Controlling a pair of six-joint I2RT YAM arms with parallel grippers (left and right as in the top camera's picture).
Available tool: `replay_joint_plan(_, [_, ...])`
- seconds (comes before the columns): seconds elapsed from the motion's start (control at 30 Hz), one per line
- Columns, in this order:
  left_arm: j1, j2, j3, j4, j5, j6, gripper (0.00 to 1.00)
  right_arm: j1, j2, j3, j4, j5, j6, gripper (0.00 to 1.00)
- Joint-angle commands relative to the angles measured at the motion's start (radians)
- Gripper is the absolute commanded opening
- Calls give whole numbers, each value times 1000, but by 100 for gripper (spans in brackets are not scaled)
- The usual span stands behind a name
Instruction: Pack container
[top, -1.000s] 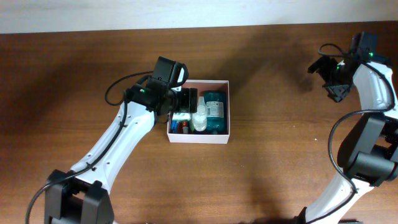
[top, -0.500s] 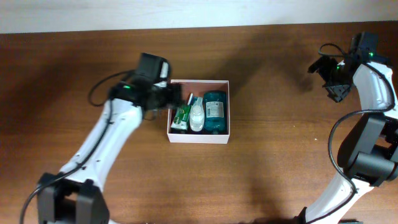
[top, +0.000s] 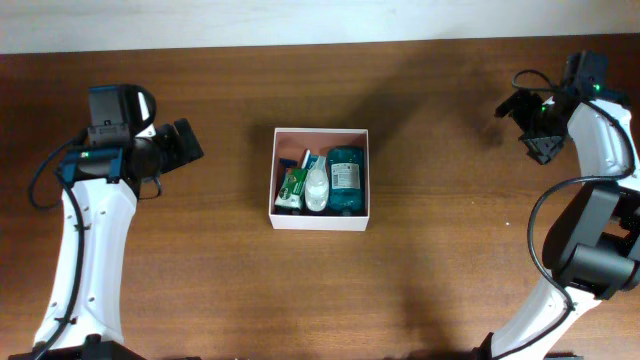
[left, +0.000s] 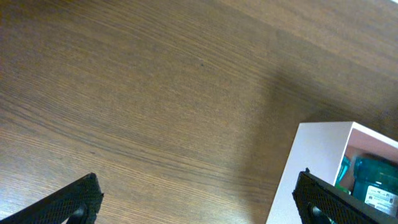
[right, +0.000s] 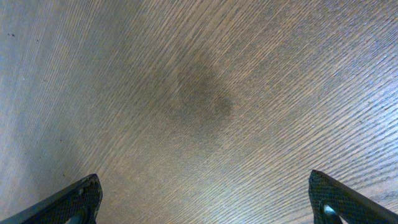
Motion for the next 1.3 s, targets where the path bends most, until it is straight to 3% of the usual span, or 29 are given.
replay_joint_plan(0.0, [3, -8, 12, 22, 4, -14, 100, -5, -2, 3, 0, 13, -6, 99])
replay_joint_plan(0.8, [3, -8, 12, 17, 3, -14, 99, 13, -7, -2, 0, 13, -6, 99])
replay_joint_plan(1.1, [3, -8, 12, 17, 3, -14, 99, 115, -290, -2, 0, 13, -6, 99])
replay_joint_plan(1.27, [3, -8, 12, 17, 3, -14, 99, 249, -500, -2, 0, 13, -6, 99])
